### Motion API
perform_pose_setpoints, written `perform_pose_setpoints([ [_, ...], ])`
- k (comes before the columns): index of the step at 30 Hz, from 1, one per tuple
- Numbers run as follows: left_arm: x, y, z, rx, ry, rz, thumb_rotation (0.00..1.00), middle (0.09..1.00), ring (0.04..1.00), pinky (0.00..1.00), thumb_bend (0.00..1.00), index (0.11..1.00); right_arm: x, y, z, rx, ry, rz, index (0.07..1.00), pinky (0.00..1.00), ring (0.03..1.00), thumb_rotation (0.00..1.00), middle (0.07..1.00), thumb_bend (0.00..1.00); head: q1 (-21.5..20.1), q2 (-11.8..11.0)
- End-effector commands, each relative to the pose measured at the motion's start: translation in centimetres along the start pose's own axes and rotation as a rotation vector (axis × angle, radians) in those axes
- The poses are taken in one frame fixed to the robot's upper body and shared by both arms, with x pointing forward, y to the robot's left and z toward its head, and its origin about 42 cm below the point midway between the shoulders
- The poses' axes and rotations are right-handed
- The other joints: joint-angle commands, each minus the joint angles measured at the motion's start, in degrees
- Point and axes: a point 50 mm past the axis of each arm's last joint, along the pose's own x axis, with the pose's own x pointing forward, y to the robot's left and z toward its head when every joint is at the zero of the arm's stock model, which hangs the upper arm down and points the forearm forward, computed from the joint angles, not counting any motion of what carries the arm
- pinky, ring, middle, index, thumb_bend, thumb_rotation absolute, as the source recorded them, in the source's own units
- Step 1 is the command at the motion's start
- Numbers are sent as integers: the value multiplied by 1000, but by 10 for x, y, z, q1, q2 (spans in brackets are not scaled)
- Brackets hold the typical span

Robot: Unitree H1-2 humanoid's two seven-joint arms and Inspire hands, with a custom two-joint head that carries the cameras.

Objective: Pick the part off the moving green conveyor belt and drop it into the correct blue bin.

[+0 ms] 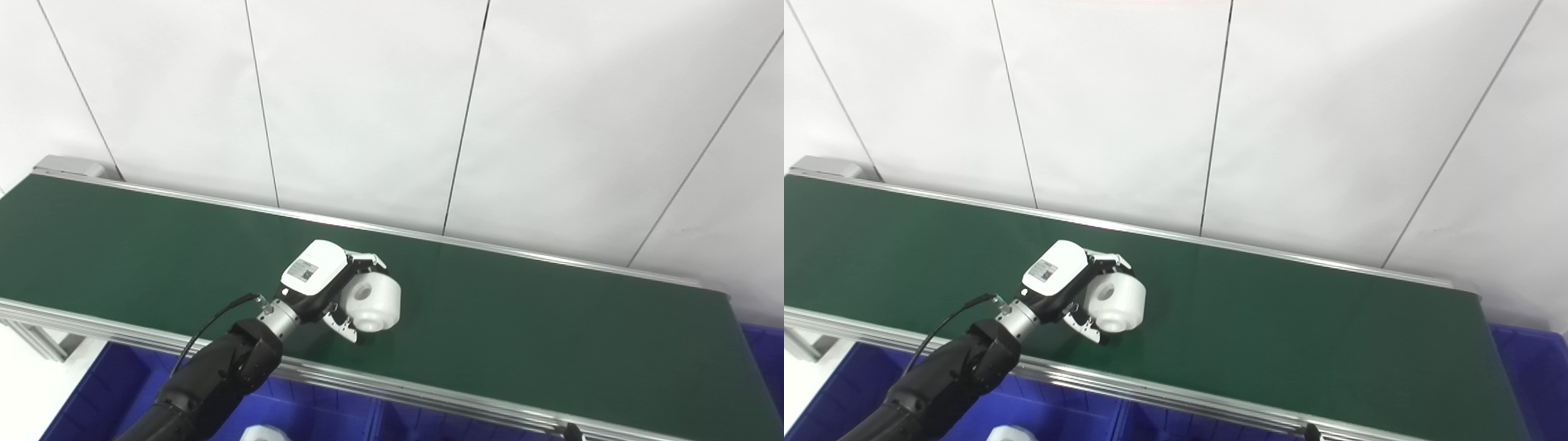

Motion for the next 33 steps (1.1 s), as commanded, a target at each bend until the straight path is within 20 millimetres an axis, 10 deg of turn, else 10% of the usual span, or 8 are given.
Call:
perform_pose_setpoints([
  [1, 4, 29, -5, 31, -38, 49, 0, 449, 414, 397, 517, 521, 4, 2, 14, 20, -67, -7, 955, 863, 897, 1000, 955, 568, 1, 8],
  [16, -51, 97, 5, 147, -114, -48, 0, 428, 381, 386, 518, 526, 15, -12, 42, 42, -93, -1, 936, 834, 879, 992, 930, 558, 43, 112],
  [33, -122, 93, 41, 87, 19, -128, 0, 493, 473, 438, 521, 480, 39, -26, 66, 1, -115, 8, 917, 749, 835, 999, 892, 492, 99, 146],
])
